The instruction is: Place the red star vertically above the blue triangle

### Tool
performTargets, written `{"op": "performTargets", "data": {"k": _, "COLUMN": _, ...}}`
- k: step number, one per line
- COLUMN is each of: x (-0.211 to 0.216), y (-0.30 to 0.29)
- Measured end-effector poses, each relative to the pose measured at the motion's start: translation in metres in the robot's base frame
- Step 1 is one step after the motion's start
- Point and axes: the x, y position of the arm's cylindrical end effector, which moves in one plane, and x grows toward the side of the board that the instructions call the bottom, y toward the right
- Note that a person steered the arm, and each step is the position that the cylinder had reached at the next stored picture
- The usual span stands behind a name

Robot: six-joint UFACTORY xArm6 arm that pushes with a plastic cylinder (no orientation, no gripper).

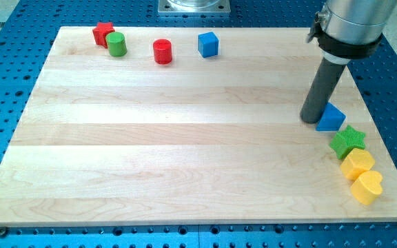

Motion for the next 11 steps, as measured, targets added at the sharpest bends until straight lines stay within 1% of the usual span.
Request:
{"op": "performTargets", "data": {"k": 1, "x": 0.011, "y": 0.001}}
{"op": "performTargets", "data": {"k": 2, "x": 0.035, "y": 0.002}}
{"op": "performTargets", "data": {"k": 3, "x": 0.019, "y": -0.007}}
{"op": "performTargets", "data": {"k": 4, "x": -0.043, "y": -0.018}}
{"op": "performTargets", "data": {"k": 5, "x": -0.052, "y": -0.127}}
{"op": "performTargets", "data": {"k": 6, "x": -0.052, "y": -0.24}}
{"op": "performTargets", "data": {"k": 7, "x": -0.052, "y": -0.3}}
{"op": "performTargets", "data": {"k": 8, "x": -0.052, "y": -0.414}}
{"op": "performTargets", "data": {"k": 9, "x": -0.061, "y": -0.462}}
{"op": "performTargets", "data": {"k": 11, "x": -0.121, "y": -0.459}}
